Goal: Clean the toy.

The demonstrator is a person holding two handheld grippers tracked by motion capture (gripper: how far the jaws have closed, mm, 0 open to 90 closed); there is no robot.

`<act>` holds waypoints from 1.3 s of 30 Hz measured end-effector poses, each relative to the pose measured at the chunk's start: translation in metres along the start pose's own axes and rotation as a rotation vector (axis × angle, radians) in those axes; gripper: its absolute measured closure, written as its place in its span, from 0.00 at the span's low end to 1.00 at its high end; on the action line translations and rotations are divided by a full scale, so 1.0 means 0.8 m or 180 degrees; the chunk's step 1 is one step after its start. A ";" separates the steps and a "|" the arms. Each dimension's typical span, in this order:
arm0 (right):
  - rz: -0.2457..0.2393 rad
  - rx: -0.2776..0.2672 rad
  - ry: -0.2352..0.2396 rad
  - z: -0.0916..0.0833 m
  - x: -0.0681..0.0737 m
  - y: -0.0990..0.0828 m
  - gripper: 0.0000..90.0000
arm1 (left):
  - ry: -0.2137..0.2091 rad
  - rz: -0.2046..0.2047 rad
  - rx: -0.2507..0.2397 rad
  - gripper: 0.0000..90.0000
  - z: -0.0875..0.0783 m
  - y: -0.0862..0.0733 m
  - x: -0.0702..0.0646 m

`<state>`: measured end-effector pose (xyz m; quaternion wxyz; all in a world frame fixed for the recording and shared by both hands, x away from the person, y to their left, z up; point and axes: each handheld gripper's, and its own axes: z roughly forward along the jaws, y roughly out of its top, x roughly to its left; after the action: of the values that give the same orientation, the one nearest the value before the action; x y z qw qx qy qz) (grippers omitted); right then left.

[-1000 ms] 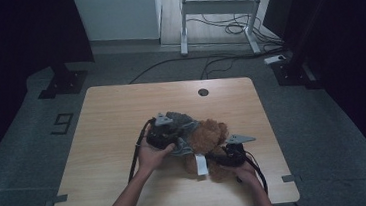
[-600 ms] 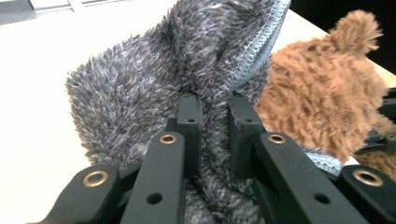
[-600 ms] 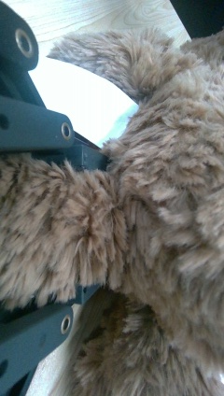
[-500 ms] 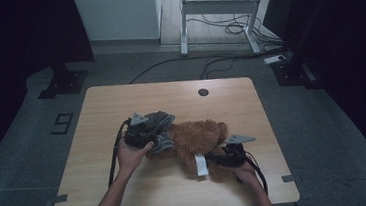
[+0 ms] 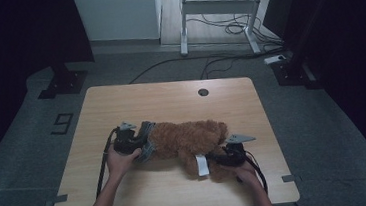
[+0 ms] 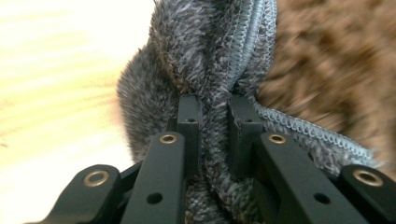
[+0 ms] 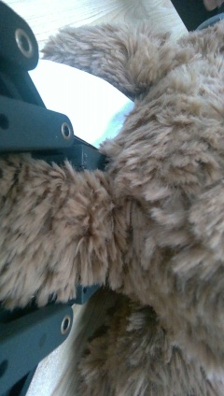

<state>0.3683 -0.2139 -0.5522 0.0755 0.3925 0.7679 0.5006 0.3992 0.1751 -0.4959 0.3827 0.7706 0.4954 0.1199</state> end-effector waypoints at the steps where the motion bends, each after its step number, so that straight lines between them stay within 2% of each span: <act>1: 0.0004 -0.0001 0.0001 0.001 0.000 0.000 0.60 | 0.0015 0.0008 -0.0002 0.86 0.002 0.000 0.000; 7: 0.0020 -0.0005 -0.0044 0.008 -0.006 0.009 0.60 | 0.0148 0.0047 0.0122 0.86 0.013 0.007 0.005; 10: -0.0002 -0.0033 -0.0104 0.013 -0.009 0.012 0.60 | 0.0285 0.0147 0.0058 0.86 -0.002 0.028 0.001; 11: 0.0004 -0.0029 -0.0119 0.015 -0.009 0.012 0.60 | 0.0293 0.0165 0.0016 0.86 -0.007 0.035 -0.001; 14: -0.0022 -0.0031 -0.0150 0.017 -0.010 0.014 0.60 | 0.0218 0.0248 -0.0188 0.86 -0.027 0.064 -0.018; 18: -0.0021 -0.0029 -0.0166 0.016 -0.010 0.014 0.60 | -0.0010 0.0372 -0.0357 0.86 -0.032 0.089 -0.051; 20: -0.0038 -0.0032 -0.0178 0.016 -0.010 0.014 0.59 | -0.0037 0.0460 -0.0339 0.86 -0.025 0.097 -0.069; 23: -0.0065 -0.0033 -0.0180 0.014 -0.009 0.013 0.57 | 0.0055 0.0627 -0.0221 0.86 -0.007 0.103 -0.090; 27: -0.0024 -0.0039 -0.0198 0.009 -0.010 0.012 0.51 | 0.0000 0.0639 -0.0116 0.86 0.013 0.097 -0.097; 29: 0.0009 -0.0025 -0.0179 0.004 -0.011 0.011 0.48 | 0.0021 0.0671 -0.0133 0.86 0.015 0.090 -0.097; 32: 0.0090 -0.0019 -0.0137 -0.005 -0.014 0.008 0.42 | -0.0050 0.0656 -0.0159 0.86 0.009 0.079 -0.094; 36: 0.0104 -0.0142 -0.0083 -0.026 -0.013 0.003 0.35 | -0.0145 0.0632 -0.0186 0.86 0.001 0.063 -0.090; 39: 0.0137 -0.0331 -0.0068 -0.042 -0.010 0.010 0.31 | -0.0259 0.0577 -0.0241 0.86 -0.004 0.049 -0.087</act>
<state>0.3610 -0.2416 -0.5314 0.0932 0.4097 0.7314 0.5371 0.3902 0.1085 -0.4526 0.4190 0.8014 0.4028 0.1412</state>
